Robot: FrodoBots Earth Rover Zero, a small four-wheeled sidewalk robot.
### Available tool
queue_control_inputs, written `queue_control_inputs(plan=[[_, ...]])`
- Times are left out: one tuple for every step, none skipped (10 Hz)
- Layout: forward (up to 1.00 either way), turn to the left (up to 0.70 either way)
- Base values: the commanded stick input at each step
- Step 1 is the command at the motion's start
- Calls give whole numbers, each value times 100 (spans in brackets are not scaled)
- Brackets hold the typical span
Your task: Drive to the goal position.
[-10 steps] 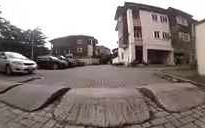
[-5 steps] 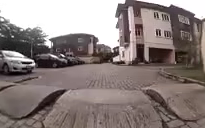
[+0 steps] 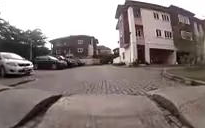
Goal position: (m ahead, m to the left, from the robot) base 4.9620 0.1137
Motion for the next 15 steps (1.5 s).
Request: queue_control_inputs(plan=[[50,0],[50,0],[50,0],[50,0],[50,0],[50,0],[50,0],[50,0],[50,0],[50,0],[50,0],[50,0],[50,0],[50,0],[50,0]])
